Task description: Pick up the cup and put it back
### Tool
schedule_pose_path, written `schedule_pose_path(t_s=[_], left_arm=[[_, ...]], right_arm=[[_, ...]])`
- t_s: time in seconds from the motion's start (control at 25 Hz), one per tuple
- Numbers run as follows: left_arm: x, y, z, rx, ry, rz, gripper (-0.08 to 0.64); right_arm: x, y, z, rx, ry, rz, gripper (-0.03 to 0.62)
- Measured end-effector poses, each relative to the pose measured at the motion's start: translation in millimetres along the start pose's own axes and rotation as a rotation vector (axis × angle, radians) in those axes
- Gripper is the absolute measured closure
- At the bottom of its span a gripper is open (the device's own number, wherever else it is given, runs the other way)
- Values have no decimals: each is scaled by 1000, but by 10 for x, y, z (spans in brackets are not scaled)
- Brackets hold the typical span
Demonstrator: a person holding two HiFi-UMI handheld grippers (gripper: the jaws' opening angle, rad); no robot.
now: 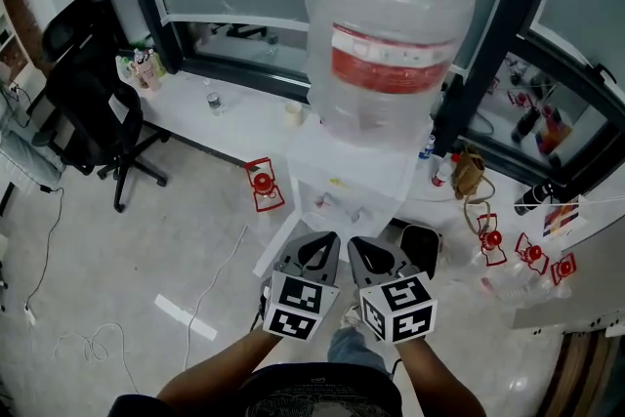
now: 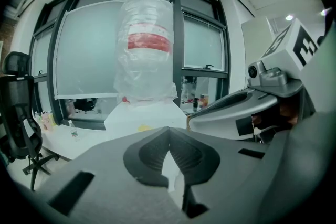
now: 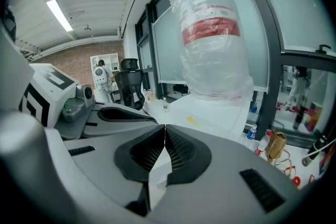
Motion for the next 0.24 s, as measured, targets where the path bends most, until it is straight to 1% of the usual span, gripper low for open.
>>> schedule_pose_path(t_s=[0.24], left_arm=[[-2,-26,1,8,-6,-9,549]], right_arm=[[-4,2,5,8,-6,4,571]])
Point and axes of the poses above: the fingertips, and each gripper's own axes: z forward along the fingers, y to its left, x out of its underside, the point moved 3 cm from there along -z, backward along the fingers, and after that the axes turned 5 degrees about -y, right-handed, at the moved point
